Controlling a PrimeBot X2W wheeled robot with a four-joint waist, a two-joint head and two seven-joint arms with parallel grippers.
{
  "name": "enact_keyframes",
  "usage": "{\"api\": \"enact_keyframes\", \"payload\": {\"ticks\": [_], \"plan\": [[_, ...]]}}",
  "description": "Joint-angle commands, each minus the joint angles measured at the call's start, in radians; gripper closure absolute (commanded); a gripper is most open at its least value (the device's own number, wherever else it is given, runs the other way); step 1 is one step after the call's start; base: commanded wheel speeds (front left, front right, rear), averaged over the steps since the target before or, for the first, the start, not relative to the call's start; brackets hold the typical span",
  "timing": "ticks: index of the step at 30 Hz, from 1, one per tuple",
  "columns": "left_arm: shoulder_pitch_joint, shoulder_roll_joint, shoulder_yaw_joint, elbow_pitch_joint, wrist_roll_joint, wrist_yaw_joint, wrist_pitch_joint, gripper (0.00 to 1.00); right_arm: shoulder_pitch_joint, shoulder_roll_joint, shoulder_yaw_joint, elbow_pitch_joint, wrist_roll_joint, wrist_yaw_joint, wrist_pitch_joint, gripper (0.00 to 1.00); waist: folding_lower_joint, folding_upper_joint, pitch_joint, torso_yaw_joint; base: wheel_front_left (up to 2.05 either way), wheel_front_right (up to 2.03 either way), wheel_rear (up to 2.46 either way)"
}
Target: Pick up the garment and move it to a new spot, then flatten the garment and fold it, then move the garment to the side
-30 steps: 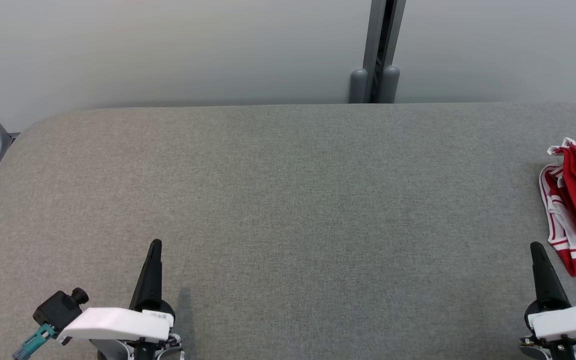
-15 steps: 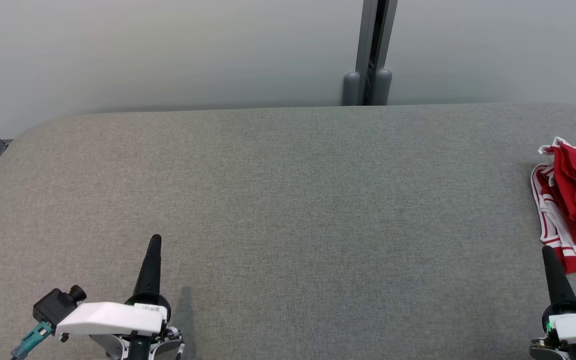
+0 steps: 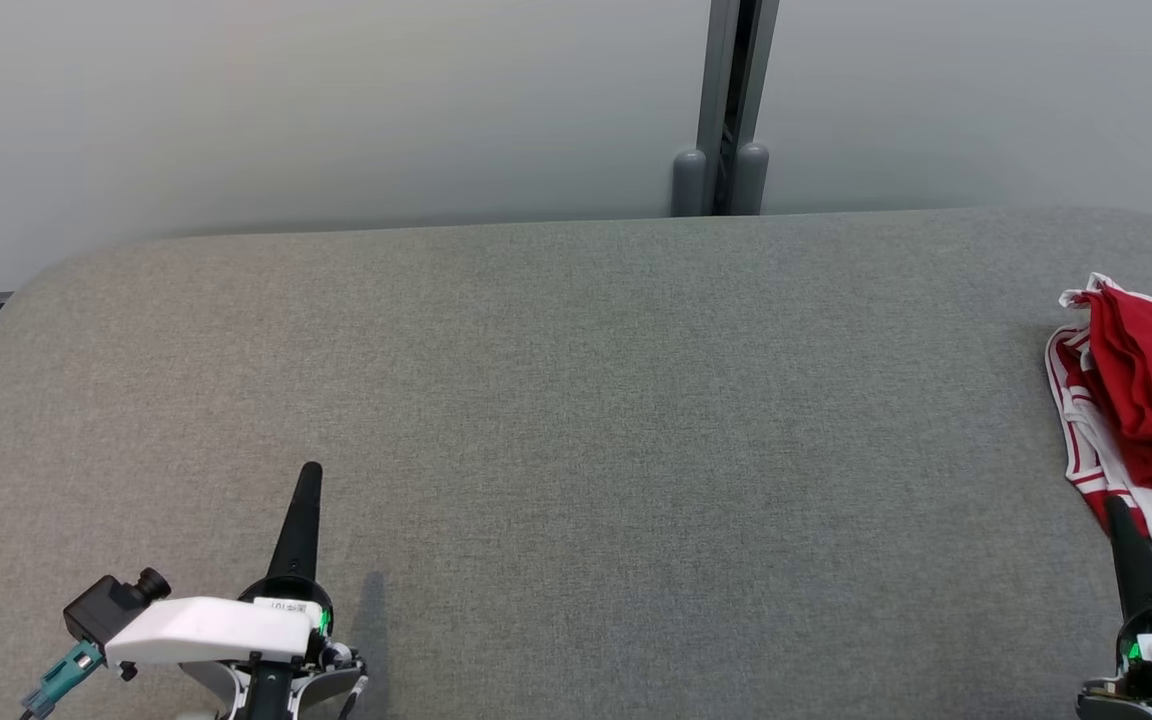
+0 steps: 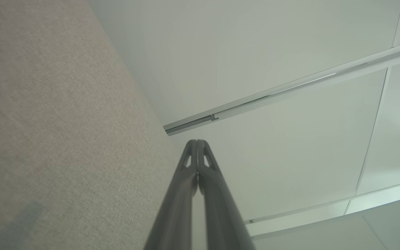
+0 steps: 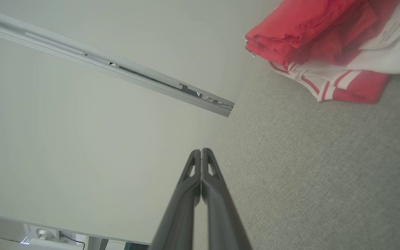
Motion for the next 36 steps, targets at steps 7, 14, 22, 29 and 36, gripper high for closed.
{"api": "enact_keyframes", "payload": {"ticks": [7,14,22,29,36], "plan": [[-0.027,0.008,0.004,-0.009,-0.062,-0.004,0.017,1.00,0.010,-0.010,-0.021,-0.020,0.085,0.000,0.026,1.00,0.0000,0.0000,-0.005,-0.009,0.00,0.00,0.00],[-0.033,0.009,0.005,-0.009,-0.111,-0.006,0.027,1.00,0.019,-0.011,-0.035,-0.027,0.148,0.000,0.044,1.00,0.0000,0.0000,-0.009,-0.016,0.00,0.00,0.00],[-0.039,0.009,0.006,-0.009,-0.161,-0.007,0.041,1.00,0.026,-0.012,-0.049,-0.034,0.216,0.000,0.063,1.00,0.0000,0.0000,-0.013,-0.025,0.00,0.00,0.00],[-0.041,0.010,0.007,-0.008,-0.202,-0.008,0.051,1.00,0.033,-0.012,-0.062,-0.040,0.271,0.000,0.078,1.00,0.0000,0.0000,-0.017,-0.033,0.00,0.00,0.00],[-0.045,0.010,0.008,-0.008,-0.239,-0.009,0.060,1.00,0.041,-0.013,-0.070,-0.045,0.316,0.000,0.091,1.00,0.0000,0.0000,-0.021,-0.040,0.00,0.00,0.00]]}}
